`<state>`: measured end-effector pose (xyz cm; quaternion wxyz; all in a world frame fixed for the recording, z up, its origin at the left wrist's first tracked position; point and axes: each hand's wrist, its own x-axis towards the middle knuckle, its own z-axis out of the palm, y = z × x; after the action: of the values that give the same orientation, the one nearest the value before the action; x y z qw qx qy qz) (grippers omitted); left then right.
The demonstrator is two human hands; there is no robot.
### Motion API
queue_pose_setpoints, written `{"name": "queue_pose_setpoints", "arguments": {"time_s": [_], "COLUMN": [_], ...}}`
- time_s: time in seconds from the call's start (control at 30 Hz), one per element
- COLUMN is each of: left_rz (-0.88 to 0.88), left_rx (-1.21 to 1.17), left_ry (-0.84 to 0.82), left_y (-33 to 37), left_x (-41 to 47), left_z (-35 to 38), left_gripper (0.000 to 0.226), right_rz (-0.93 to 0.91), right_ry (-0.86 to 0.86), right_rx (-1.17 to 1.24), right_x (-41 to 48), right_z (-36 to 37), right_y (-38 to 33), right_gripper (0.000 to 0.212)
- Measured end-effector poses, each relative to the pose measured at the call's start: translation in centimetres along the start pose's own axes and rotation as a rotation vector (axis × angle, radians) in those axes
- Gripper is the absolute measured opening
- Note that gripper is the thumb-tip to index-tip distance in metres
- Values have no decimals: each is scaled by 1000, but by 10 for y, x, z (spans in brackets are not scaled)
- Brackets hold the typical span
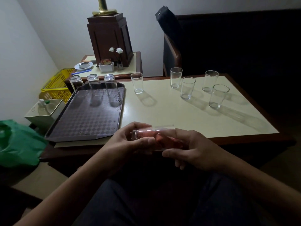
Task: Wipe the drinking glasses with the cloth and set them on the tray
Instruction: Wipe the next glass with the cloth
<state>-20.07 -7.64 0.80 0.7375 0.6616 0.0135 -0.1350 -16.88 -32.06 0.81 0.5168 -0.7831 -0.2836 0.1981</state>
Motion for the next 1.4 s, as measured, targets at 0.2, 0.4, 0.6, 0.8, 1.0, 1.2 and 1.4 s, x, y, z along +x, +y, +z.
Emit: {"name": "queue_pose_setpoints", "arguments": {"time_s": [0.2,0.4,0.6,0.8,1.0,1.2,1.4], "left_rz": [359,-97,205,253,221,91,-72], "left_rx": [497,-62,300,227,237,229,-157], "left_ry": [44,-40,-82,-70,-15,68,5], "left_y": [-5,-2,1,-1,0,-2,-6], "left_x": [2,3,2,5,5,6,14], "left_z": [4,11,-9,-17,-17,-25,-8], "left_gripper": [60,49,54,57,61,58,54], "right_rz": [192,79,212,259,323,324,-20], "right_ry": [-29,67,14,80,161,496,321], "right_rx": [368,285,483,595,779,847,263], "right_x": [3,7,8,11,14,17,7], "right_z": [-9,-1,-8,-8,-18,-43,-10], "right_y": [1,8,9,15,17,14,9], "right_gripper": [30,41,37,12,33,34,18]}}
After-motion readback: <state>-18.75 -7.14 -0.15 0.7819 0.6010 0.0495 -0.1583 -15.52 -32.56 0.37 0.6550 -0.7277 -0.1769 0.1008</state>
